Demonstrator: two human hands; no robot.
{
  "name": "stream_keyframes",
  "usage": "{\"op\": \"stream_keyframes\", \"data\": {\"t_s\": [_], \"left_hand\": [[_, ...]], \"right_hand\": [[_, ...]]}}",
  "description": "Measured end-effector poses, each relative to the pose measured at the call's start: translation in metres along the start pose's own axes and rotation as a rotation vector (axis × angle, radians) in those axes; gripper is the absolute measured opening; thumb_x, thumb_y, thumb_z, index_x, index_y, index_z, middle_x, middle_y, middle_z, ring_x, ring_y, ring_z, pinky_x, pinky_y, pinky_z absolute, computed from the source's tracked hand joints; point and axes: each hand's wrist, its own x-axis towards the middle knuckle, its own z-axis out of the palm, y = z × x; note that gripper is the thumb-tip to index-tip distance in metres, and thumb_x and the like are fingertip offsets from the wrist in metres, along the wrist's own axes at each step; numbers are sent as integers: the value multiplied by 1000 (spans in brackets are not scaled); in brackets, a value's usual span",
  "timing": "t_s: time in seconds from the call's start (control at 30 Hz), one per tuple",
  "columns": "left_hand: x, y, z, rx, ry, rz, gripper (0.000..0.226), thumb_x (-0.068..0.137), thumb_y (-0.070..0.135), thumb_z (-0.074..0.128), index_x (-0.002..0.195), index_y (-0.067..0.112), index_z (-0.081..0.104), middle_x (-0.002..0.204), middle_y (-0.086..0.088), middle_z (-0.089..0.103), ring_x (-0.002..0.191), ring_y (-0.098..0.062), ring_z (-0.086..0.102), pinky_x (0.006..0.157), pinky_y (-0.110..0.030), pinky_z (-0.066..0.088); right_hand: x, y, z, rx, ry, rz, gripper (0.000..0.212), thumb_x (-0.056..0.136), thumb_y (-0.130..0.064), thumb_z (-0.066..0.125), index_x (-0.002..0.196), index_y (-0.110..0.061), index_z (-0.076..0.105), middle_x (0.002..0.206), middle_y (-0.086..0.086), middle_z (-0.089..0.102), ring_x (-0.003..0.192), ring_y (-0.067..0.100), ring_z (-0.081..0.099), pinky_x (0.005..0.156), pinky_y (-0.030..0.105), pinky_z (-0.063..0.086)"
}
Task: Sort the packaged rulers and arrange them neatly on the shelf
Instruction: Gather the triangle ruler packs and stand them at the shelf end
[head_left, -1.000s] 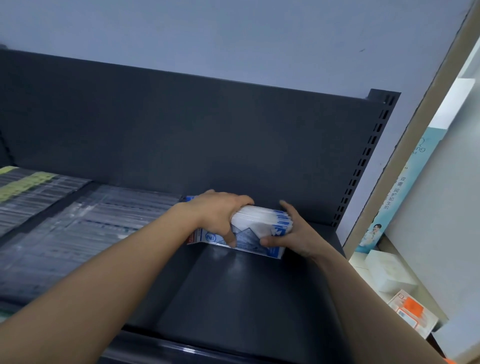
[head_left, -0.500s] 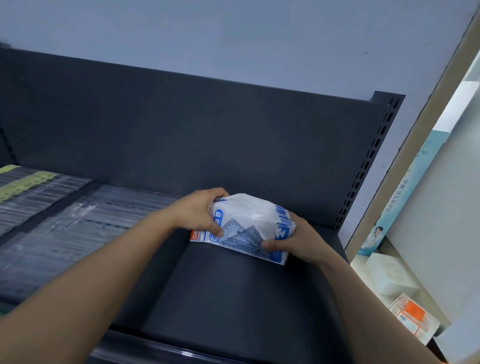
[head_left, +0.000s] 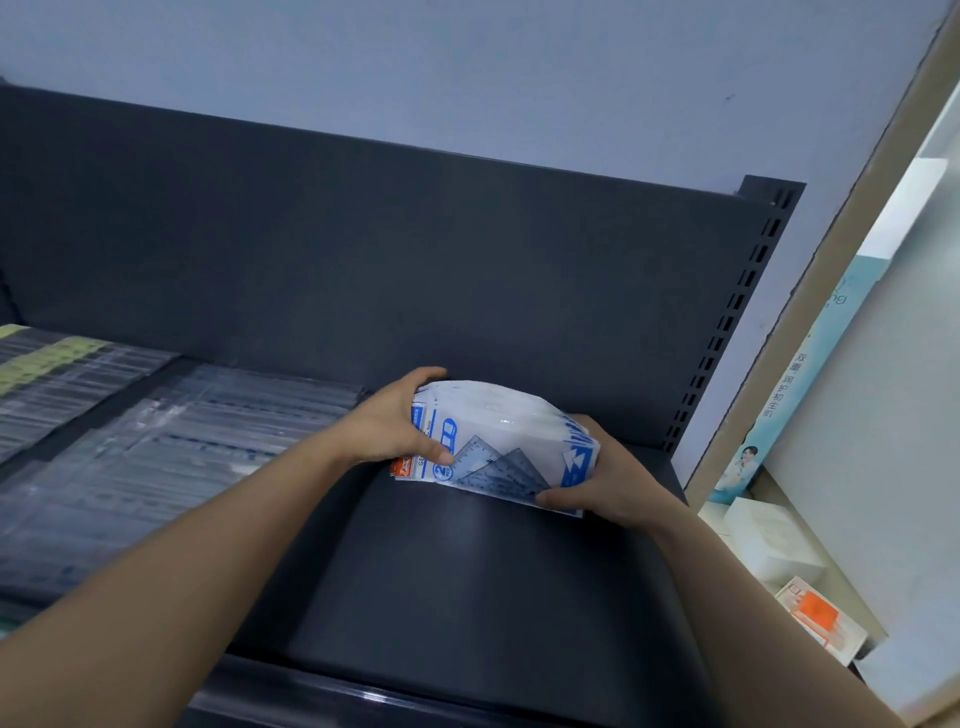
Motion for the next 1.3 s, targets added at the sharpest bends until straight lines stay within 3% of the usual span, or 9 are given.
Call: {"op": "stream_keyframes", "data": {"t_s": [0.1,0.27,0.43,0.63,0.8,0.9,1.07,1.2,1.3], "left_hand": [[0,-1,4,-18,19,46,111,41,26,90,139,29,38,122,11,60,103,-10,66,94,-36,52],[-2,-8,8,-139,-50,-5,108,35,22,92,132,22,44,115,0,67,101,-17,67,90,-37,55],[-5,-9,6,-352,-45,-72,87,47,0,86,124,15,49,109,-8,71,97,-22,70,82,-32,57],[-3,-1,21,-284,-9,-66,58,66,-16,77,112,15,61,86,1,75,74,-9,70,66,-23,57],[-2,-3,28,-283,22,-86,54,67,-14,77,109,17,63,91,-2,74,79,-14,69,78,-31,58],[-2,-2,32,-268,5,-106,48,68,-11,78,105,16,62,91,0,74,78,-12,70,75,-27,57],[1,3,41,-216,-34,-100,47,70,-8,79,103,17,59,93,0,72,81,-13,69,76,-29,56],[0,2,39,-207,-47,-77,51,68,-6,81,107,18,57,95,-1,73,84,-15,69,74,-26,56],[0,1,40,-220,-38,-78,54,67,-8,81,107,19,56,94,-1,72,83,-15,69,74,-27,56]], "right_hand": [[-1,6,-1,28,46,-27,89,59,-9,90,132,-28,42,116,-9,63,105,8,63,92,28,52],[-5,10,-3,43,-17,47,87,61,-11,90,132,-30,44,120,-11,62,111,6,59,100,27,46],[-8,7,-5,0,-10,98,80,62,-16,90,128,-30,46,117,-10,64,109,9,59,98,27,45],[-9,6,-3,-2,14,91,102,65,-12,88,145,-26,26,127,-7,56,118,12,53,99,23,39],[-16,7,-6,121,9,141,101,68,-14,86,145,-31,22,124,-9,58,112,8,57,95,24,46],[-19,4,-6,166,7,152,92,72,-16,83,142,-30,25,123,-8,59,109,8,59,87,20,50],[-20,2,-7,204,58,174,99,71,-3,82,146,-26,22,120,-6,60,105,10,62,90,27,52],[-27,5,-8,184,67,190,99,70,-9,83,147,-25,23,121,-6,61,105,10,63,91,29,53],[-29,3,-7,155,72,188,93,72,-11,82,146,-25,27,123,-5,60,110,13,61,100,39,50]]}}
